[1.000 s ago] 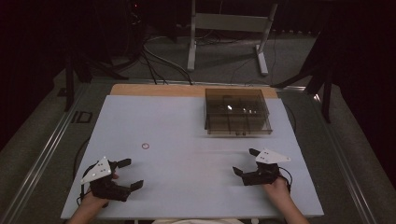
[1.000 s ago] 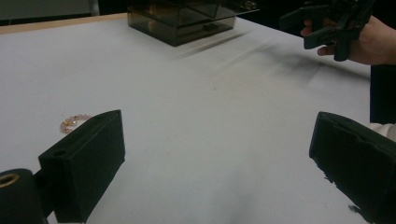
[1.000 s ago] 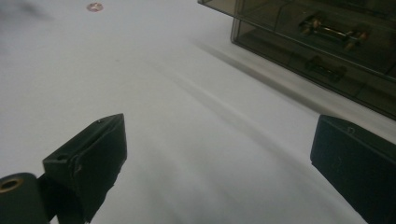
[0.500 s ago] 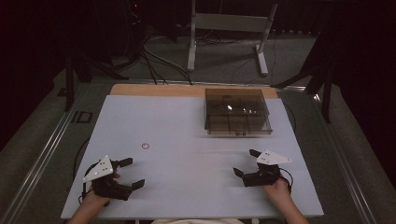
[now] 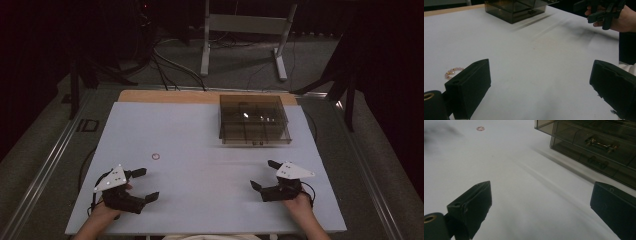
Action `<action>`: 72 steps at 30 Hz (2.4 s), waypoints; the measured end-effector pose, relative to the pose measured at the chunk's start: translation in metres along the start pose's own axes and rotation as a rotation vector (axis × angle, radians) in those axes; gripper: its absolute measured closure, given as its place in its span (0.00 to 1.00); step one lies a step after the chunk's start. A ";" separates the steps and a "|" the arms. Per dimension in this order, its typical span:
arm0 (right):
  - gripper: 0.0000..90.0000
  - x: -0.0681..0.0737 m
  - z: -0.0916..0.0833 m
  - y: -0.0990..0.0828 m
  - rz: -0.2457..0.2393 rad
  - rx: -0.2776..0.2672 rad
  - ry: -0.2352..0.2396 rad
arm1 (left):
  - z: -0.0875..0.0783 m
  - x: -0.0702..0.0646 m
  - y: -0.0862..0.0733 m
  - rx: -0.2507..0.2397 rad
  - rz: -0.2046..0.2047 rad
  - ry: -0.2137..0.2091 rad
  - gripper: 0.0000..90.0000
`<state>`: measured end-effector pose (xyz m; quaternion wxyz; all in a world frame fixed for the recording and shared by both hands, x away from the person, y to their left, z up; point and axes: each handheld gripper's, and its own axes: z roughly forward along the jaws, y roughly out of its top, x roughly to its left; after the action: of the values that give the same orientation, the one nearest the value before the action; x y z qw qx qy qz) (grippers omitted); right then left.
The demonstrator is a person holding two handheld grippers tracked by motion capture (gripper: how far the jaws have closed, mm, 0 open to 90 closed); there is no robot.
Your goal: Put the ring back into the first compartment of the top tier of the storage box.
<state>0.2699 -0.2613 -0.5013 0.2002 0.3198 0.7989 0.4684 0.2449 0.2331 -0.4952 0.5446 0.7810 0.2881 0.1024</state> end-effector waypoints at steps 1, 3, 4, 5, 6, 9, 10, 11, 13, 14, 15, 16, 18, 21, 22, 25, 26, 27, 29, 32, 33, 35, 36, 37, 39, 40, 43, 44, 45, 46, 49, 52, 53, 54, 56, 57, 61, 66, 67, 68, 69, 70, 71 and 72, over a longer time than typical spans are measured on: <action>0.05 0.000 0.000 0.000 0.001 0.000 -0.002 | 0.000 0.000 0.003 0.004 0.000 0.002 0.06; 0.05 0.000 -0.001 -0.001 0.004 0.001 -0.005 | 0.001 0.000 0.008 0.012 0.001 0.012 0.06; 0.05 0.000 -0.002 -0.001 0.007 0.002 -0.004 | 0.002 0.000 0.011 0.006 -0.001 0.010 0.06; 0.05 0.000 -0.002 -0.001 0.007 0.002 -0.004 | 0.002 0.000 0.011 0.006 -0.001 0.010 0.06; 0.05 -0.001 -0.002 -0.001 0.009 0.001 0.000 | 0.002 0.000 0.014 0.012 -0.002 0.021 0.06; 0.05 0.000 -0.004 -0.001 0.010 0.000 0.001 | 0.003 0.000 0.022 0.019 0.020 0.041 0.06; 0.05 0.000 -0.005 -0.001 0.012 -0.003 0.001 | 0.003 0.001 0.024 0.025 0.028 0.049 0.06; 0.05 0.000 -0.005 -0.001 0.014 -0.005 0.001 | 0.003 0.002 0.027 0.024 0.032 0.051 0.06; 0.05 0.000 -0.004 -0.001 0.020 -0.004 0.004 | 0.003 0.005 0.031 0.024 0.038 0.070 0.06; 0.05 0.000 -0.004 -0.001 0.021 -0.001 0.008 | 0.003 0.007 0.032 0.023 0.039 0.084 0.06; 0.05 0.000 -0.003 -0.001 0.022 0.001 0.010 | 0.003 0.008 0.034 0.021 0.042 0.093 0.06; 0.05 0.000 -0.003 -0.001 0.019 0.002 0.011 | 0.002 0.009 0.035 0.017 0.042 0.107 0.06; 0.05 0.000 -0.003 -0.001 0.018 0.000 0.012 | 0.002 0.012 0.039 0.015 0.050 0.139 0.06; 0.05 0.000 -0.003 -0.001 0.020 0.000 0.017 | 0.002 0.015 0.046 0.016 0.049 0.180 0.06; 0.05 0.001 -0.003 -0.001 0.020 -0.001 0.019 | 0.002 0.016 0.048 0.019 0.040 0.199 0.06; 0.05 0.000 -0.002 -0.001 0.022 0.003 0.026 | 0.003 0.020 0.056 0.013 0.046 0.279 0.06; 0.05 0.000 -0.002 -0.001 0.023 0.002 0.028 | 0.003 0.022 0.058 0.011 0.043 0.289 0.06; 0.05 0.000 -0.002 -0.001 0.023 0.002 0.028 | 0.004 0.024 0.060 0.007 0.035 0.301 0.06; 0.05 0.000 -0.002 -0.001 0.020 -0.001 0.027 | 0.005 0.028 0.064 0.011 0.030 0.320 0.06; 0.05 0.000 -0.003 -0.001 0.020 -0.003 0.028 | 0.009 0.033 0.067 0.011 0.024 0.342 0.06; 0.05 0.000 -0.003 -0.001 0.021 -0.004 0.029 | 0.011 0.035 0.067 0.013 0.016 0.349 0.06; 0.05 0.000 -0.003 -0.001 0.022 -0.005 0.030 | 0.015 0.038 0.067 0.015 0.015 0.358 0.06; 0.05 0.000 -0.003 -0.001 0.022 -0.006 0.031 | 0.017 0.039 0.067 0.026 0.011 0.369 0.06; 0.05 0.000 -0.003 -0.001 0.023 -0.007 0.032 | 0.018 0.040 0.066 0.030 0.009 0.367 0.06; 0.05 0.000 -0.003 -0.001 0.024 -0.006 0.033 | 0.022 0.043 0.065 0.038 -0.006 0.371 0.06; 0.05 0.000 -0.003 -0.001 0.024 -0.007 0.035 | 0.024 0.045 0.064 0.037 -0.015 0.370 0.06; 0.05 0.000 -0.003 -0.001 0.025 -0.006 0.036 | 0.028 0.049 0.062 0.035 -0.060 0.365 0.06; 0.05 0.000 -0.003 -0.001 0.026 -0.007 0.037 | 0.029 0.051 0.061 0.037 -0.070 0.360 0.06; 0.05 0.000 -0.003 -0.001 0.026 -0.008 0.037 | 0.031 0.052 0.060 0.039 -0.083 0.358 0.06; 0.05 0.000 -0.003 -0.001 0.026 -0.007 0.036 | 0.032 0.053 0.060 0.043 -0.094 0.353 0.06; 0.05 0.000 -0.003 -0.001 0.027 -0.007 0.037 | 0.037 0.055 0.057 0.055 -0.112 0.369 0.06; 0.05 0.001 -0.003 -0.001 0.026 -0.009 0.039 | 0.041 0.058 0.054 0.069 -0.118 0.380 0.06; 0.05 0.001 -0.003 -0.001 0.026 -0.008 0.039 | 0.042 0.058 0.052 0.075 -0.117 0.380 0.06; 0.05 0.001 -0.003 -0.001 0.026 -0.009 0.039 | 0.043 0.058 0.051 0.080 -0.116 0.379 0.06; 0.05 0.001 -0.004 -0.001 0.026 -0.008 0.039 | 0.045 0.058 0.049 0.094 -0.119 0.373 0.06; 0.05 0.001 -0.004 -0.001 0.027 -0.008 0.040 | 0.046 0.059 0.047 0.097 -0.120 0.371 0.06; 0.05 0.001 -0.004 -0.001 0.026 -0.007 0.041 | 0.049 0.059 0.044 0.108 -0.122 0.361 0.06; 0.05 0.001 -0.004 -0.001 0.026 -0.007 0.043 | 0.052 0.059 0.039 0.135 -0.109 0.340 0.06; 0.05 0.001 -0.004 -0.001 0.026 -0.007 0.043 | 0.053 0.059 0.038 0.140 -0.111 0.333 0.06; 0.05 0.001 -0.004 -0.001 0.026 -0.007 0.044 | 0.054 0.059 0.037 0.146 -0.110 0.332 0.06; 0.05 0.001 -0.004 -0.001 0.026 -0.006 0.045 | 0.055 0.060 0.035 0.156 -0.112 0.329 0.06; 0.05 0.001 -0.004 -0.001 0.026 -0.006 0.046 | 0.056 0.061 0.034 0.163 -0.113 0.327 0.06; 0.05 0.001 -0.003 -0.001 0.025 -0.005 0.046 | 0.057 0.062 0.033 0.168 -0.114 0.330 0.06; 0.05 0.001 -0.003 -0.001 0.023 -0.004 0.047 | 0.058 0.063 0.032 0.172 -0.116 0.329 0.06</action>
<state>0.2665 -0.2629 -0.5009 0.1765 0.3175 0.7986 0.4799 0.3341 0.2145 -0.4981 0.4262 0.7795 0.4254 0.1722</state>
